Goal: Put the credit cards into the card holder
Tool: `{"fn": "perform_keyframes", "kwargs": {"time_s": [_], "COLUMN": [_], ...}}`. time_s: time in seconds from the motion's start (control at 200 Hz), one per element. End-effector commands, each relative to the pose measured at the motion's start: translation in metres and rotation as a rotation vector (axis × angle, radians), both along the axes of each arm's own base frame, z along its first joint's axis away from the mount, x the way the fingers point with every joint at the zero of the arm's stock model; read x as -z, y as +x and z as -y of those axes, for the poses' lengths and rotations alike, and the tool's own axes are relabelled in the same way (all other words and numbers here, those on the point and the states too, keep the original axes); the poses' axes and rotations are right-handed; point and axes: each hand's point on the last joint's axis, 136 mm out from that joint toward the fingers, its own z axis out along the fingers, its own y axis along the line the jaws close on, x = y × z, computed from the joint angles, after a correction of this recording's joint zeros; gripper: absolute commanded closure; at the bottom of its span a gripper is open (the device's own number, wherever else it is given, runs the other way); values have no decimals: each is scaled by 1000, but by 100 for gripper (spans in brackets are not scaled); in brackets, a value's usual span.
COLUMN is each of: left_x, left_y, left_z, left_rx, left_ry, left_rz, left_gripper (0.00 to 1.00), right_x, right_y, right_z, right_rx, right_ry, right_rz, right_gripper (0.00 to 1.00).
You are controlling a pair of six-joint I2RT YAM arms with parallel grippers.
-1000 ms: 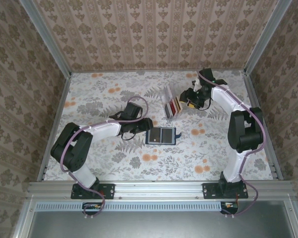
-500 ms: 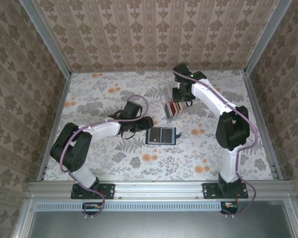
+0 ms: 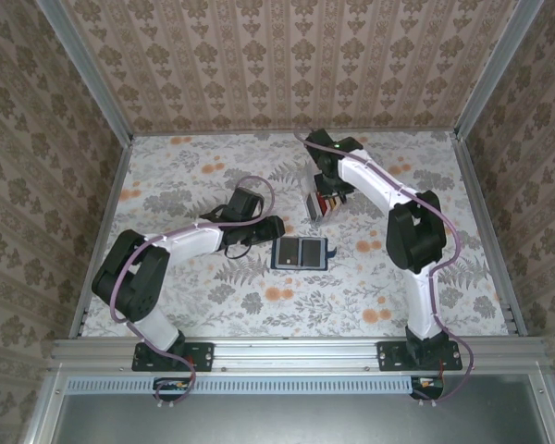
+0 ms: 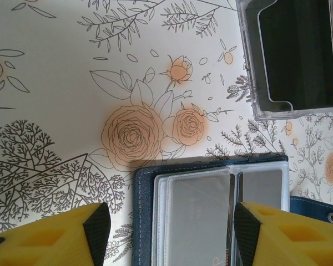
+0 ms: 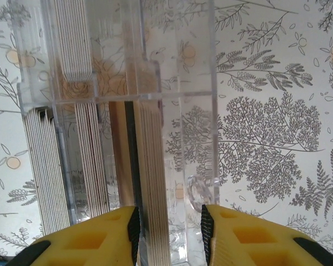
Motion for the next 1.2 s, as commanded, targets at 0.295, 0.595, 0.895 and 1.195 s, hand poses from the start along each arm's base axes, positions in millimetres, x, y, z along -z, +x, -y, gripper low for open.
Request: {"fn": "perform_keyframes", "kwargs": {"time_s": [0.295,0.595,0.895,1.195], "left_x": [-5,-5,-5,-5], "left_y": [-1,-1,-1,-1], "left_z": [-4,-5,-4,-3], "left_rx": [5,1,4,4], "left_ry": [9,6,6,1], "left_rz": [7,7,4,1], "left_gripper": [36,36,36,37], "right_x": [-4,-22,-28,-33], "right_y": [4,4,5,5], "right_z": [23,26,26,30], "right_rx": [2,12,14,23], "right_ry": [-245,-238,-236,-253], "right_rz": [22,68,83,98], "right_gripper": [60,61,66,73]}}
